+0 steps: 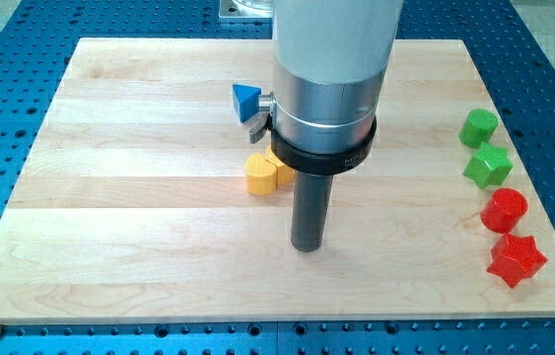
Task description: Move the hexagon above the green circle
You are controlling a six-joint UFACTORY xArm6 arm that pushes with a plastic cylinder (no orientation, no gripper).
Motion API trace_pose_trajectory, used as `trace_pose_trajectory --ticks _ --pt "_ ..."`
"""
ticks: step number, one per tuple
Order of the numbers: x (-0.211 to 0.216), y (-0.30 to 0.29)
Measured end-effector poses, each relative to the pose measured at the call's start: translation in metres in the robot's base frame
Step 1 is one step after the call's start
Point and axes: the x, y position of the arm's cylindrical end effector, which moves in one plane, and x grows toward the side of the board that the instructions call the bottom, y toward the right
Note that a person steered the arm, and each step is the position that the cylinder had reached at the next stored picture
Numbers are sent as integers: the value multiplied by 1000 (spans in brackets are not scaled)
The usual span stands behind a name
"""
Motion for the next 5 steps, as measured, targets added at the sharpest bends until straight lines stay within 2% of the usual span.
trace_pose_trajectory --ticks 2,3,4,5 --pt "0 -6" --pt "-17 -21" --pt "-76 -17" --pt "-49 -32"
